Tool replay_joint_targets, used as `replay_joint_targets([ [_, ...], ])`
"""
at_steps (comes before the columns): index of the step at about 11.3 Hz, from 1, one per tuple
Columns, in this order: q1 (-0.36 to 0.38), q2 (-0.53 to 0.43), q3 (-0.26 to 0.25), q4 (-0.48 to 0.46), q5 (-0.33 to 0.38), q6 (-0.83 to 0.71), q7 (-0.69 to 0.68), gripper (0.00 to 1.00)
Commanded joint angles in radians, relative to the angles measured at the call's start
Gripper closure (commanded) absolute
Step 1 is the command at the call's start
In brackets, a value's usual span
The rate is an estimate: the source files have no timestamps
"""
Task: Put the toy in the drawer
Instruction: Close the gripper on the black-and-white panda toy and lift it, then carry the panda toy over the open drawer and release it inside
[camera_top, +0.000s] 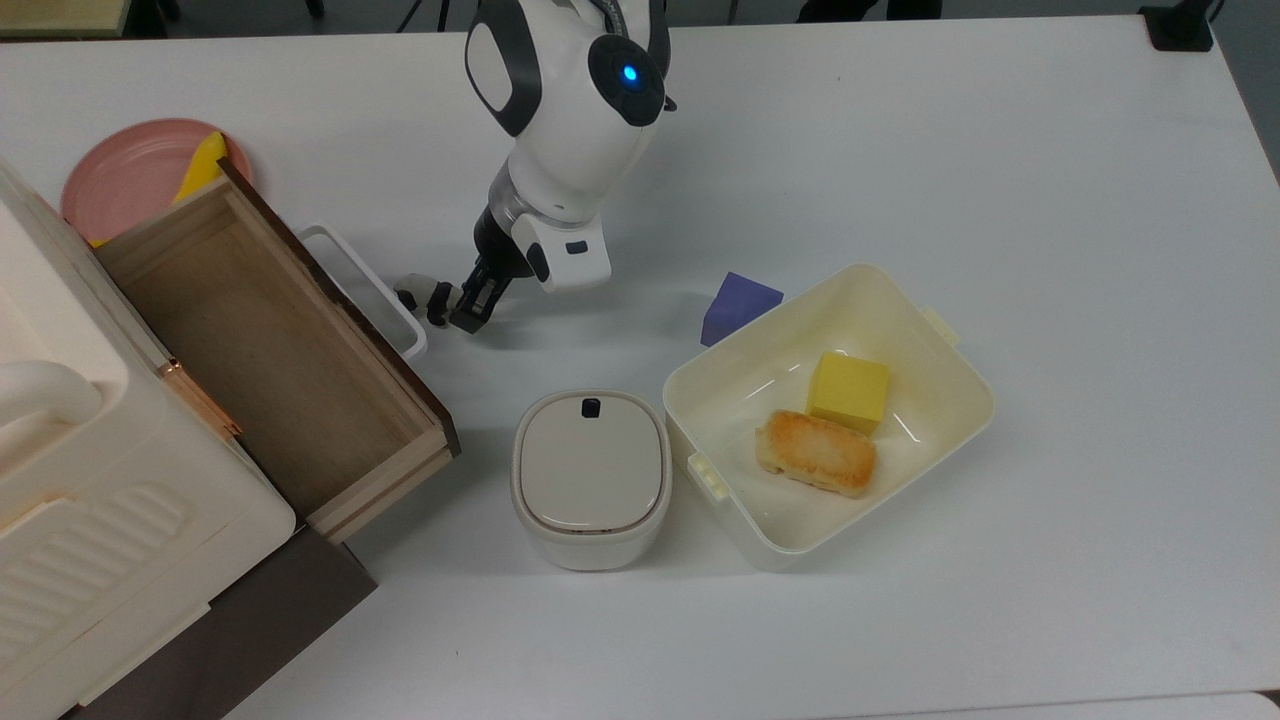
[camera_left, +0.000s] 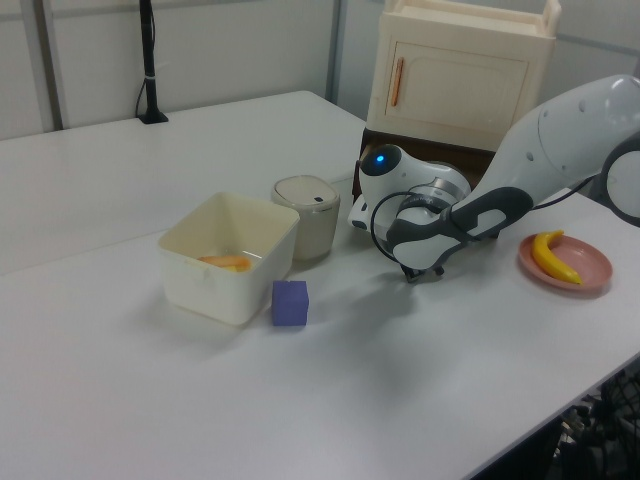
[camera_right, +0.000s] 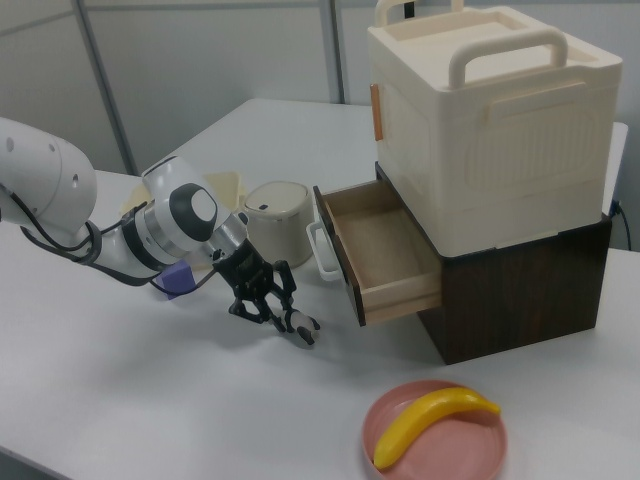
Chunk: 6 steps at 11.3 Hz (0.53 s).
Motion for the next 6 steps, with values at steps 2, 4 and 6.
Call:
replay_joint_targets([
  [2,0.028,-0.069,-0.003,-0.011,-0.008,-0.044,-0.029,0.78],
  [4,0.044,-0.116,0.057,0.005,0.026,-0.123,-0.024,0.78],
  [6,0.042,-0.129,0.138,0.168,0.22,-0.313,-0.029,0.78],
])
